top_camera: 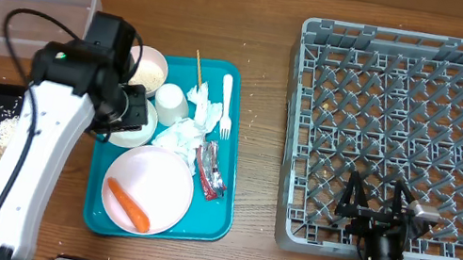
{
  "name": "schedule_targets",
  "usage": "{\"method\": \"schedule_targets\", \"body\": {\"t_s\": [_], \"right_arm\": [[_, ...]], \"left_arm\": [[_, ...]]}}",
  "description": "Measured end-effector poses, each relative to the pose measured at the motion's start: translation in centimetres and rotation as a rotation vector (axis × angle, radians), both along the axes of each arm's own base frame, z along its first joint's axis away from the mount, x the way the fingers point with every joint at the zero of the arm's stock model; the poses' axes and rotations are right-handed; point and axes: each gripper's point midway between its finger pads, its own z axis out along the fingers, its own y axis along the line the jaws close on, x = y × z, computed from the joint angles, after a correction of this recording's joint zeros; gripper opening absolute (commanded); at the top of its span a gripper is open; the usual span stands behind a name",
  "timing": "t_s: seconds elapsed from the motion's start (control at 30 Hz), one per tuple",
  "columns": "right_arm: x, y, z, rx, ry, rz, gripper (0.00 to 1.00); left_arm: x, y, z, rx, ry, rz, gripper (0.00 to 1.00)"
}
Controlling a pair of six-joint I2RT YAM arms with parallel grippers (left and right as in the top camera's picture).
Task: Sort waste into correct bins and load items into the dishwasher rack
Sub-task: 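Grasp the orange carrot on the white plate with the left gripper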
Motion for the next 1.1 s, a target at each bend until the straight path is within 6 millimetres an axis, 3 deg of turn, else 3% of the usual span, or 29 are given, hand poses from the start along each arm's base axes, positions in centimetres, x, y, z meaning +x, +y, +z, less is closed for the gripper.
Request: {"method": "schedule_targets", "body": {"t_s": [0.03,0.1,0.13,0.33,0.53,0.67,0.7,0.9,1.1], "right_arm": [[0.0,0.0,0.0,0.0,0.0,0.0,1.0],[0.0,0.0,0.0,0.0,0.0,0.0,1.0],[0.0,0.0,0.0,0.0,-0.001,0.0,1.0],[0.0,0.0,0.0,0.0,0.0,0.0,1.0],[0.0,0.0,0.0,0.0,0.0,0.0,1.0],[0.0,0.0,0.0,0.0,0.0,0.0,1.0],[0.0,0.0,0.0,0.0,0.0,0.0,1.0],[0.0,0.0,0.0,0.0,-0.001,0.0,1.0],[0.0,0.0,0.0,0.0,0.0,0.0,1.0]], "left_arm": [[-0.4,0.0,0.7,-0.002,-0.01,0.009,0.36],[-1.9,0.3,1.8,-0.005,-0.018,0.035,0.57],[-2.6,0.4,2.3,-0.004,-0.02,0.043,1.0],[-5.7,0.7,3.9,-0.013,-0.019,0.087,1.0],[-7.2,0.0,3.5,-0.064,0.033,0.118,1.0],[-8.9,0.1,0.5,-0.075,0.128,0.285,1.0],[-9.5,0.2,-1.4,-0.076,0.161,0.366,1.0],[-13.4,0.5,-7.4,-0.039,0.338,0.654,1.0],[-13.8,0.3,-11.5,-0.06,0.345,0.742,1.0]]}}
